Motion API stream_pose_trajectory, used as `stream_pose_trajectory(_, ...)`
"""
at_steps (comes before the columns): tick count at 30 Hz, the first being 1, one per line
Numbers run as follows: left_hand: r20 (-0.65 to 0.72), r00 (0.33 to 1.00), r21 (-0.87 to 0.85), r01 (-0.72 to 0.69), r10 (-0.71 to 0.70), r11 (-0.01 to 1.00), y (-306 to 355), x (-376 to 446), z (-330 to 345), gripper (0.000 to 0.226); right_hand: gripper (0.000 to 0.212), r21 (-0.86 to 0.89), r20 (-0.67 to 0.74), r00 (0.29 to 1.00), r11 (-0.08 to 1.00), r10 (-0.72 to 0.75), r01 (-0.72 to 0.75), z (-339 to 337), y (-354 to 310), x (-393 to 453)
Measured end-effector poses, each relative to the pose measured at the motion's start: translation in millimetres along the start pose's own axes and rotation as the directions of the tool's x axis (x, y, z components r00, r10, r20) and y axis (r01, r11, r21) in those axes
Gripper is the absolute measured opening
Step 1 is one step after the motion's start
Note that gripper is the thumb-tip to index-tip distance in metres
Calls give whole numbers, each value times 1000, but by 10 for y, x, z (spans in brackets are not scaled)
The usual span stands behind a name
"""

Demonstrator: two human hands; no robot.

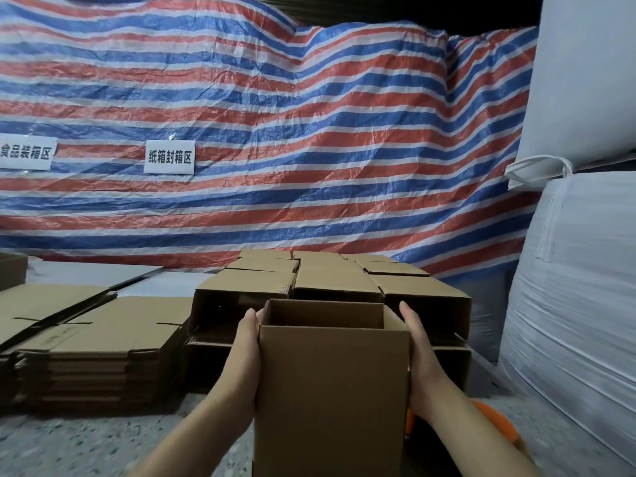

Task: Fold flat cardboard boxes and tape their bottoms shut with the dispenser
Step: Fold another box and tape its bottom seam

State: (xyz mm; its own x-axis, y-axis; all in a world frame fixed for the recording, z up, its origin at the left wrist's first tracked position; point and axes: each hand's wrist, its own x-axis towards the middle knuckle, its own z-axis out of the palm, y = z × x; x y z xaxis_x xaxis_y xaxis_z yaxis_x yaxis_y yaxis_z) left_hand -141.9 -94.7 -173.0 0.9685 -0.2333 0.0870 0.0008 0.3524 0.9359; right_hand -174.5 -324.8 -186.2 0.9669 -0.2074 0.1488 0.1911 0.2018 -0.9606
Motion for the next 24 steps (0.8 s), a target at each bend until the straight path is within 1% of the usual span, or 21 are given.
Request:
stream_pose_trajectory(3,34,999,3,6,-6,1000,-45,-8,1,66,76,55,-33,999,998,14,-12,-61,61,9)
stream_pose_trajectory(7,17,1000,43,-17,17,999,-125,-4,-94,61,50,72,-95,995,997,4,3,-111,282,28)
stream_pose_trajectory(8,7,1000,42,-25,25,999,-128,-2,-101,59,49,79,-94,996,997,4,4,-101,297,36)
stream_pose_trajectory(10,-9,1000,22,-23,23,999,-144,27,-100,58,58,118,-63,998,993,12,-5,-76,284,44)
stream_pose_trajectory(12,16,1000,2,-26,26,1000,-160,37,-68,59,58,143,-47,999,989,25,-18,-93,276,50)
stream_pose_trajectory(15,44,999,-7,-19,19,1000,-206,58,-73,56,42,155,-79,997,988,19,-6,-143,320,53)
stream_pose_trajectory(16,48,999,-9,-9,10,1000,-217,66,-91,54,44,183,-76,997,983,20,-6,-134,332,46)
stream_pose_trajectory(18,61,997,-16,39,-38,999,-231,72,-113,54,58,277,-33,998,960,54,-43,-95,338,25)
stream_pose_trajectory(19,68,996,-19,66,-64,998,-234,72,-114,54,61,301,-23,998,952,65,-55,-85,337,14)
stream_pose_trajectory(22,60,995,21,78,-79,997,-242,95,-94,38,63,334,-17,995,938,102,-91,-97,351,22)
stream_pose_trajectory(24,41,997,43,65,-67,997,-217,99,-84,35,64,348,-25,993,932,116,-100,-105,359,27)
